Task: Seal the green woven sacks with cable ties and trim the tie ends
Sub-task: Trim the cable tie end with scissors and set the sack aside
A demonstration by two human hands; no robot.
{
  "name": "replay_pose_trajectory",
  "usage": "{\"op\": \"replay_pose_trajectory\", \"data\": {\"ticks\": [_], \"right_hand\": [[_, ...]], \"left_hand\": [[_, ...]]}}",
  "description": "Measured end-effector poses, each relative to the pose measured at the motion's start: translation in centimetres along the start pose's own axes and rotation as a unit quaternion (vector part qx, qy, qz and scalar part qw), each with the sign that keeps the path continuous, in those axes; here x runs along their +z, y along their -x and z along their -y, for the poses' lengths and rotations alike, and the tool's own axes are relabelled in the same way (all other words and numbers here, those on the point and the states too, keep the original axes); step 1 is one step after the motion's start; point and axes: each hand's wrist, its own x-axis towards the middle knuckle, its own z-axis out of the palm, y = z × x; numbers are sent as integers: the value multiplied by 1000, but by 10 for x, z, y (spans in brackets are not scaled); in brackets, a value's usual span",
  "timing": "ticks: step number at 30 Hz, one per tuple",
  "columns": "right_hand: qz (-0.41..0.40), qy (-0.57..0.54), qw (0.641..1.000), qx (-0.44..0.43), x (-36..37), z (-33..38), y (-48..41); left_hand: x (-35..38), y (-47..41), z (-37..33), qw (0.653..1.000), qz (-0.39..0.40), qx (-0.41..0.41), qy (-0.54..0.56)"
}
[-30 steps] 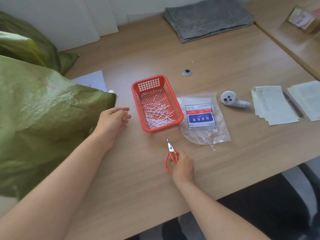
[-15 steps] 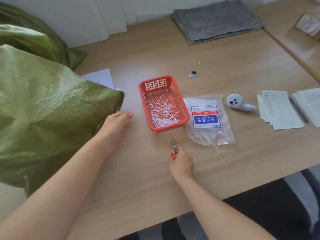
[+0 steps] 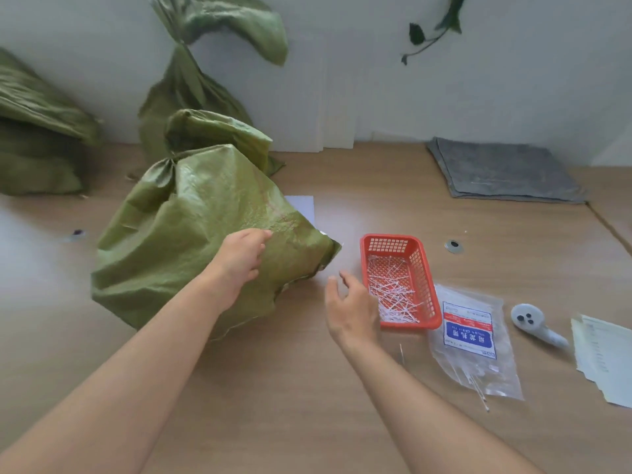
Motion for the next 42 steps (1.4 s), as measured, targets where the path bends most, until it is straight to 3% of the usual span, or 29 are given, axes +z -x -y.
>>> {"op": "replay_pose_trajectory", "data": {"ticks": [4,9,15,18,21,24,26,29,32,37,42], "right_hand": [[-25,-9,998,-60,22,69,-4],[-59,-36,993,-100,55,152,-13],[-74,-43,991,-102,94,217,-29],[-59,-30,994,-89,109,228,-39],[-45,-15,996,-76,115,231,-51],[-15,-6,998,-58,116,230,-69],[10,-10,999,-39,118,231,-81],[46,-31,998,-11,124,231,-97],[65,-44,997,-5,131,225,-108],[59,-25,998,4,126,221,-113],[38,-45,998,30,114,218,-118]], "left_hand": [[-52,-11,-27,999,-4,14,51],[-114,-29,-57,998,12,63,21],[-184,-67,-75,997,-9,64,32],[-199,-90,-77,994,-34,93,41],[-209,-116,-75,988,-112,106,-20],[-226,-139,-61,964,-183,9,-195],[-233,-150,-47,941,-182,-74,-276],[-232,-159,-33,954,-143,-120,-233],[-225,-163,-22,969,-122,-114,-180],[-220,-167,-15,953,-175,-92,-231],[-209,-162,-29,970,-151,-73,-178]]}}
